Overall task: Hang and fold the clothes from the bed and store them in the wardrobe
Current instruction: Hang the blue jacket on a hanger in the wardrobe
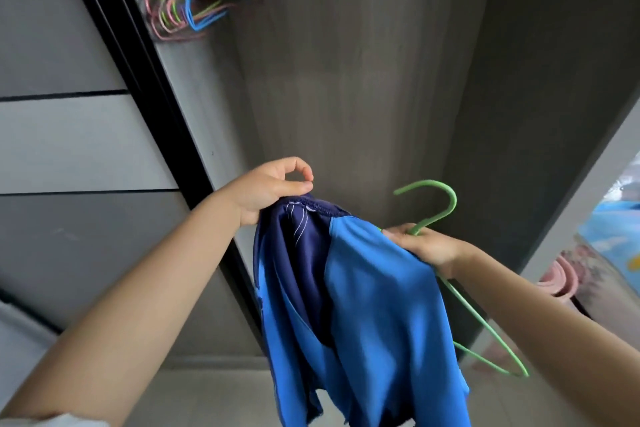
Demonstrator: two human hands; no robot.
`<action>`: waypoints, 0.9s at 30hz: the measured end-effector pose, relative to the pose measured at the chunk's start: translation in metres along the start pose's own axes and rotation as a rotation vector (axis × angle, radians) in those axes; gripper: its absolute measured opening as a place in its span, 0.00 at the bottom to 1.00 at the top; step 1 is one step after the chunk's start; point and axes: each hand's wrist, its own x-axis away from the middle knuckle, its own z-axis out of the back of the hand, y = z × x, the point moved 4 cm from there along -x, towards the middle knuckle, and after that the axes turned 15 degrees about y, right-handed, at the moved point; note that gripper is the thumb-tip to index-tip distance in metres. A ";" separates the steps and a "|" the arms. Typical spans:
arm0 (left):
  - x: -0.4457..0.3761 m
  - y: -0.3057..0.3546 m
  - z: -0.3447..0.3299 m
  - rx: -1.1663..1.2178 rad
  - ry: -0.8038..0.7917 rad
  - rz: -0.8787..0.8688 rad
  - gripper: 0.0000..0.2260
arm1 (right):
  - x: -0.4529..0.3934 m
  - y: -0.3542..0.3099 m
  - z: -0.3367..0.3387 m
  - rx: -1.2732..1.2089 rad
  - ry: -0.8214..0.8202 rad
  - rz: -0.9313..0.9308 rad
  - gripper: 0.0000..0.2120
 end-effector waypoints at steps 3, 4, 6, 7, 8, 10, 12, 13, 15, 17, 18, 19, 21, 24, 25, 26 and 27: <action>0.001 -0.009 -0.006 -0.136 -0.136 -0.026 0.09 | 0.007 -0.014 0.020 0.077 0.141 0.058 0.14; 0.003 -0.013 -0.009 -0.224 -0.183 -0.040 0.11 | 0.008 -0.019 0.028 0.118 0.192 0.089 0.13; 0.003 -0.025 -0.015 -0.431 -0.219 -0.064 0.17 | 0.008 -0.027 0.042 0.205 0.315 0.151 0.16; 0.001 -0.032 -0.019 -0.544 -0.185 -0.103 0.19 | 0.011 -0.031 0.047 0.271 0.366 0.177 0.19; -0.003 -0.036 -0.021 -0.658 -0.123 -0.171 0.19 | 0.013 -0.035 0.050 0.307 0.407 0.196 0.21; -0.011 -0.042 -0.025 -0.766 -0.028 -0.270 0.19 | 0.017 -0.040 0.055 0.260 0.453 0.206 0.22; -0.017 -0.054 -0.027 -0.804 -0.027 -0.276 0.18 | 0.020 -0.043 0.056 0.146 0.488 0.205 0.21; -0.020 -0.063 -0.027 -0.834 -0.020 -0.266 0.16 | 0.021 -0.043 0.057 0.111 0.504 0.206 0.20; -0.026 -0.082 -0.026 -0.882 0.058 -0.244 0.10 | 0.021 -0.043 0.056 0.081 0.529 0.210 0.20; -0.031 -0.095 -0.028 -0.755 0.159 -0.167 0.06 | 0.020 -0.041 0.056 0.072 0.556 0.202 0.21; -0.031 -0.100 -0.032 -0.598 0.161 -0.089 0.06 | 0.021 -0.041 0.057 0.067 0.575 0.191 0.21; -0.030 -0.104 -0.035 -0.416 0.121 0.015 0.07 | 0.022 -0.041 0.060 0.064 0.594 0.179 0.20; -0.024 -0.108 -0.039 -0.140 -0.044 0.214 0.06 | 0.024 -0.041 0.069 0.072 0.645 0.161 0.18; -0.010 -0.111 -0.044 -0.045 -0.352 0.268 0.25 | 0.028 -0.038 0.087 0.136 0.725 0.135 0.18; -0.010 -0.113 -0.045 -0.015 -0.398 0.268 0.30 | 0.029 -0.038 0.092 0.185 0.744 0.130 0.18; -0.009 -0.111 -0.046 0.020 -0.414 0.271 0.31 | 0.031 -0.036 0.094 0.246 0.755 0.117 0.17; -0.014 -0.111 -0.046 0.066 -0.411 0.279 0.32 | 0.034 -0.034 0.096 0.298 0.761 0.104 0.17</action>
